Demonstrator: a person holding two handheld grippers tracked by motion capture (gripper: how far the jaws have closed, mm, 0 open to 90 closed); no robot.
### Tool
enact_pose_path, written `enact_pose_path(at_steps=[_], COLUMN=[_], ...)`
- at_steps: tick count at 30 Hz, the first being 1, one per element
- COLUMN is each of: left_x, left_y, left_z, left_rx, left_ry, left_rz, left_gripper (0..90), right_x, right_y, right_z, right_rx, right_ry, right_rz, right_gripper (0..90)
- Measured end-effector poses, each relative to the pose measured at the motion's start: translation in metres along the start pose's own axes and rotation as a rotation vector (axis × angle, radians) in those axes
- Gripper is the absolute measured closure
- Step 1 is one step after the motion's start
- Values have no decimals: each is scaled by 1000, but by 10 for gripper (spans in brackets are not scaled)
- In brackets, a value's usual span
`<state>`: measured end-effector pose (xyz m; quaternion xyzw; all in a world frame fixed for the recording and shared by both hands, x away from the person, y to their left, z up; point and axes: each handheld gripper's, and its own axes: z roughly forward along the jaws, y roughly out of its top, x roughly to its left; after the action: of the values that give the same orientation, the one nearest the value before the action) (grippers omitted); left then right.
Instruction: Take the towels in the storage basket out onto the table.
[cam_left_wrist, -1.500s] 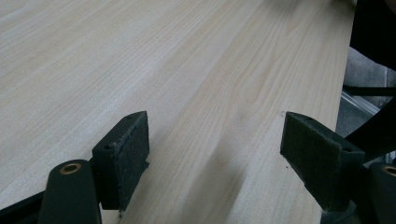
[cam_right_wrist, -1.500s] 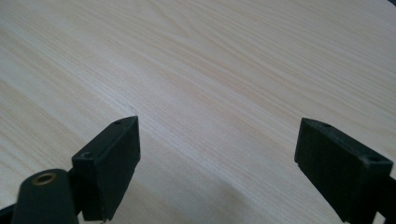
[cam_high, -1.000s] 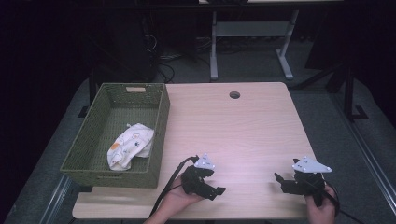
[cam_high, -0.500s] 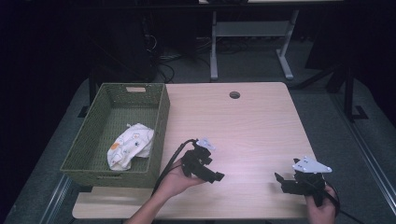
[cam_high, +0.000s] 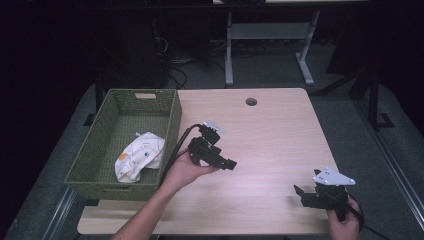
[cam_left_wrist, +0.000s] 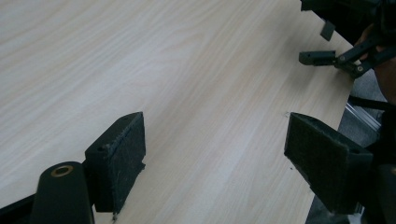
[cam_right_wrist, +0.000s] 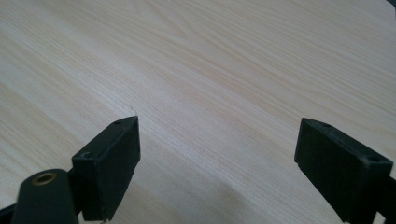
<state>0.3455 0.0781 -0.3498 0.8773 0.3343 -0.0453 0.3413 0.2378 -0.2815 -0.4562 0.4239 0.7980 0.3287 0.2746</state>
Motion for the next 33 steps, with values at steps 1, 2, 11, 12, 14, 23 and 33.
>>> enact_pose_path(at_steps=[1,2,11,12,14,23,33], left_x=[2,3,24,26,31,56,91], left_y=[2,3,8,8,7,-8,-31], left_z=[-3,-7,-49,-53,-60,-90,-118], left_rx=[-3,-7,-22,-23,-27,-71,-121], left_ry=[-1,3,34,39,43,27,36], left_rz=[-9,-18,-75,-82,-94,-181,-265], left_gripper=[200,188,192,193,195,202,205], right_x=[0,0,1,1,1,2,2], right_y=[0,0,0,1,1,1,1], right_z=[0,-1,-1,-1,0,0,0], right_rx=[-1,-5,-3,-2,-2,3,5], right_ry=[0,-1,-2,-2,-2,-3,-2], right_rz=[-2,-2,-5,-6,-7,-3,-6], right_gripper=[139,139,139,139,139,139,139])
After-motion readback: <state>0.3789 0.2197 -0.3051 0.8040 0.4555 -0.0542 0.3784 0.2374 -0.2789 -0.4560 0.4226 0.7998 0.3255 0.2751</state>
